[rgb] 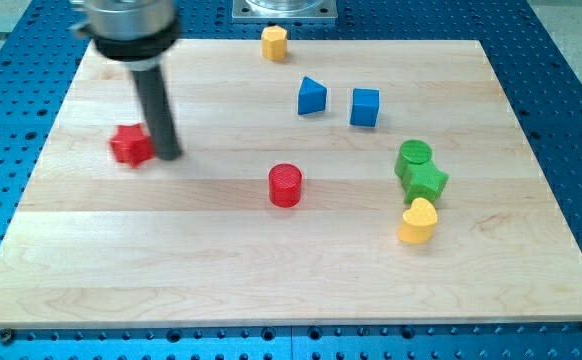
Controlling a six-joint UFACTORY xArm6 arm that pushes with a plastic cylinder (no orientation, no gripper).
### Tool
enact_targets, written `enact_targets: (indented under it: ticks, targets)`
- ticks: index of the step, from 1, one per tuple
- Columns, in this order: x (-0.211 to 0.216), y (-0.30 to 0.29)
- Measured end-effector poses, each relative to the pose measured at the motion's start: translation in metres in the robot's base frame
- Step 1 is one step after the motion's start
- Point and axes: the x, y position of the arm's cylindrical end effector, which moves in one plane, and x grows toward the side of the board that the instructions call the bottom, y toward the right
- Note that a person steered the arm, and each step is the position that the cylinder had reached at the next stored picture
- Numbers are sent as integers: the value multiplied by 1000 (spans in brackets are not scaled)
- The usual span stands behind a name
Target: Push the cube into the red star
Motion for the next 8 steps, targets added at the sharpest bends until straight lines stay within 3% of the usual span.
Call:
enact_targets:
  ticks: [1,3,5,6,7,8]
  targets:
    - [0,-57]
    - [5,140]
    - [-20,337]
    - [-53,377]
    - [-73,331]
    - [-51,218]
